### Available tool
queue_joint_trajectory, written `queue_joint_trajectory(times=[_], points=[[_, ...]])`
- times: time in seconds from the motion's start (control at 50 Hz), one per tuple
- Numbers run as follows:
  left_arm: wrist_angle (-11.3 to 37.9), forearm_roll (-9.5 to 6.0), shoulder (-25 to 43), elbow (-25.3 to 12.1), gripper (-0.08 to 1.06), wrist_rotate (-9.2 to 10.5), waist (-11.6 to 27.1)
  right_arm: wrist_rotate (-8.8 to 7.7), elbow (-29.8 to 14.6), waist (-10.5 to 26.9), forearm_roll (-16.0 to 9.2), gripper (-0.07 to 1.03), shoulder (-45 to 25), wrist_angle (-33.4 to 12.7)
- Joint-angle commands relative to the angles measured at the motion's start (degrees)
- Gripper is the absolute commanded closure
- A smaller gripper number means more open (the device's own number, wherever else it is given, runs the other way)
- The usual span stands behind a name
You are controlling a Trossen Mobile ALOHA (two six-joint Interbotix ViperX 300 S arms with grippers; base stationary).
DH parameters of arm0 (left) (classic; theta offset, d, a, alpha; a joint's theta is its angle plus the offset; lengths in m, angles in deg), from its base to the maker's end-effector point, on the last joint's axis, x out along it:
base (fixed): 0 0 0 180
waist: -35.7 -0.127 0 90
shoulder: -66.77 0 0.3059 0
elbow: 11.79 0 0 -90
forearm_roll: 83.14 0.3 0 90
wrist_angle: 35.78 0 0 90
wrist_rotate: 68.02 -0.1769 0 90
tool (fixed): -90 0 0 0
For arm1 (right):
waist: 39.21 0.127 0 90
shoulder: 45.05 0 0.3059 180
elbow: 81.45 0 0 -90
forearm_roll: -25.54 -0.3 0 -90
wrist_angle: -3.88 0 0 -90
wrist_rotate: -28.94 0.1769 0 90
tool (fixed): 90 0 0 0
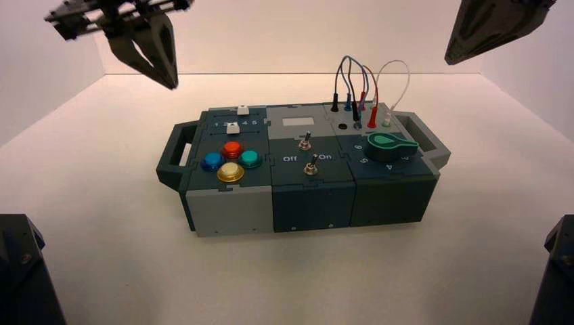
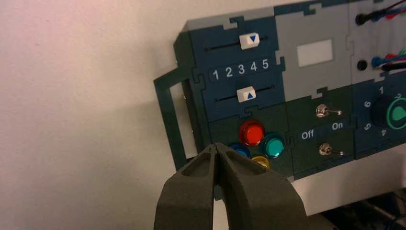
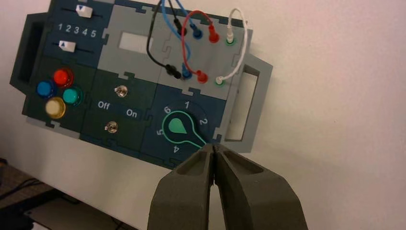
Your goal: Flip the bottom switch off with the right gripper.
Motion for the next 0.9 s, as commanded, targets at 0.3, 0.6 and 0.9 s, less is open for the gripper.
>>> queue_joint_trajectory(times=[0.3,0.6,0.9], points=[[-2.55,0.53,6.33,-0.88,1.01,0.44,0.70,0.26,-2.64,4.31,-0.62,0.99,-3.52,1.41],[-4.75,0.62,13.62,-1.85,1.01,0.09,0.70,-0.09,-2.90,4.31,-0.62,0.99,-3.96,1.76],[-5.36,1.41,18.98,-3.43,1.01,-0.35,0.70,-0.09,-2.72,4.31,-0.62,0.99,-4.04,1.85]])
